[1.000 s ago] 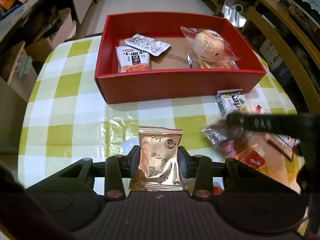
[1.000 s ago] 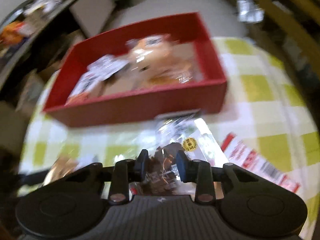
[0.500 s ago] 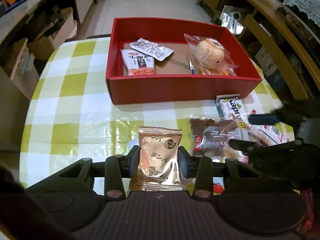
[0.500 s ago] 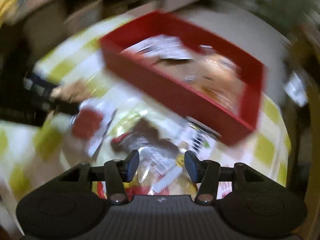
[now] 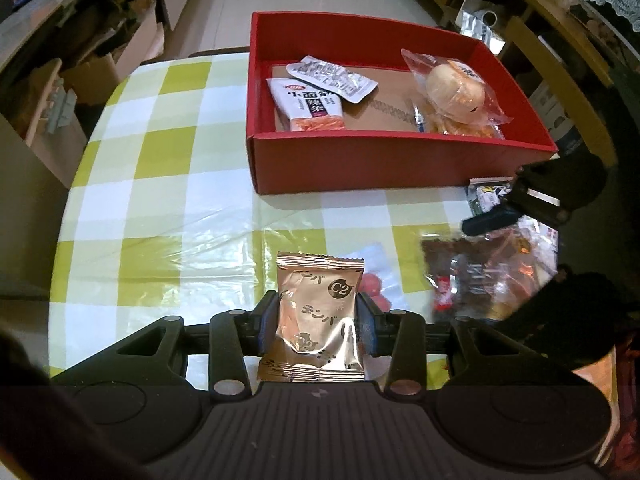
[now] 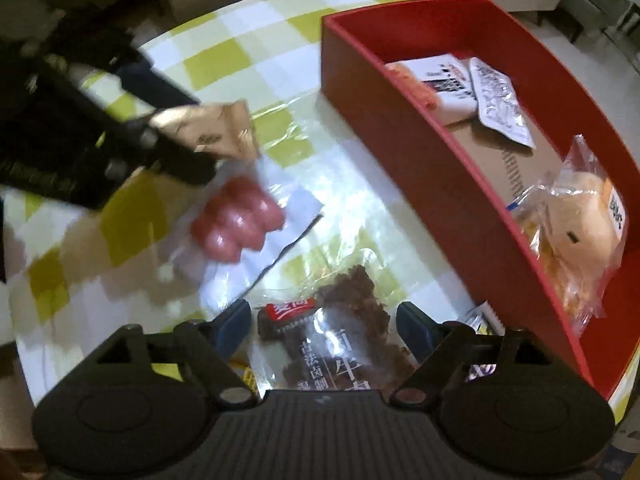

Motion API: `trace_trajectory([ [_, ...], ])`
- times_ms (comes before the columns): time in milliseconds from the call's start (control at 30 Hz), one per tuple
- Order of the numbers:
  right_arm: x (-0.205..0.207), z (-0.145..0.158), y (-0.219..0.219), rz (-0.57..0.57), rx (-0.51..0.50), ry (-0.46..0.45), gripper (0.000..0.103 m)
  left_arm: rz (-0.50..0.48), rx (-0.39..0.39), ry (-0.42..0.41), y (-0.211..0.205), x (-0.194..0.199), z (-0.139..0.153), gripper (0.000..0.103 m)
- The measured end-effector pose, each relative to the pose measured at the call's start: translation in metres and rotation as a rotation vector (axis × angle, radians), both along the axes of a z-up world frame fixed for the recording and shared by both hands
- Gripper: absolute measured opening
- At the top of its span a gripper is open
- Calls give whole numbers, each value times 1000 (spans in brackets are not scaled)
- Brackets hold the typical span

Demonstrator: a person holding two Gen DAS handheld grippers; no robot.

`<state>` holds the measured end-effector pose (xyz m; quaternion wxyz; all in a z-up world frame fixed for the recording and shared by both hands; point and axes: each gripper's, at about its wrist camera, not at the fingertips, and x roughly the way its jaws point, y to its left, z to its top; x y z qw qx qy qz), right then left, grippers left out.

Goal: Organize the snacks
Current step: 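Grasp the dark beef-jerky pack with the right tool while the left tool holds the gold wrapper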

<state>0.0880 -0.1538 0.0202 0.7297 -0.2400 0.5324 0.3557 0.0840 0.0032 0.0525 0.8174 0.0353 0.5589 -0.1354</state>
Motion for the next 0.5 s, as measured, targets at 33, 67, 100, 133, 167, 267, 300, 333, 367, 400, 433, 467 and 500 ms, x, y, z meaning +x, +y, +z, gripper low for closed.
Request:
trace_trajectory([
  [33, -2, 1, -2, -21, -3, 10, 85, 0, 2, 2, 1, 0, -1, 50],
  [67, -4, 1, -2, -31, -12, 17, 85, 1, 3, 4, 2, 0, -2, 48],
  [100, -6, 1, -1, -32, -17, 23, 85, 1, 3, 4, 2, 0, -2, 48],
  [133, -9, 2, -1, -21, -22, 30, 86, 2, 3, 3, 3, 0, -2, 48],
  [167, -13, 1, 0, 1, -29, 41, 89, 0, 1, 2, 3, -1, -1, 48],
  [267, -17, -8, 0, 15, -44, 76, 99, -19, -1, -2, 1, -3, -1, 48],
  [300, -21, -11, -1, 27, -48, 63, 103, -26, 6, 2, 0, -4, -3, 50],
  [333, -26, -15, 0, 55, -55, 51, 103, -29, 13, 10, -1, -4, -6, 51],
  [367, -29, -19, 0, 63, -60, 43, 103, -22, 22, 20, 0, -3, -10, 52],
  [400, -31, -20, -1, 46, -53, 39, 103, -15, 31, 26, 1, -2, -13, 55],
  [433, -33, -19, -4, 33, -47, 38, 103, -9, 41, 32, 2, -1, -17, 59],
  [467, -36, -18, -6, 21, -43, 36, 103, -2, 54, 37, 3, 1, -21, 66],
  [500, -38, -18, -9, 4, -37, 34, 103, 7, 66, 40, 4, 3, -25, 69],
])
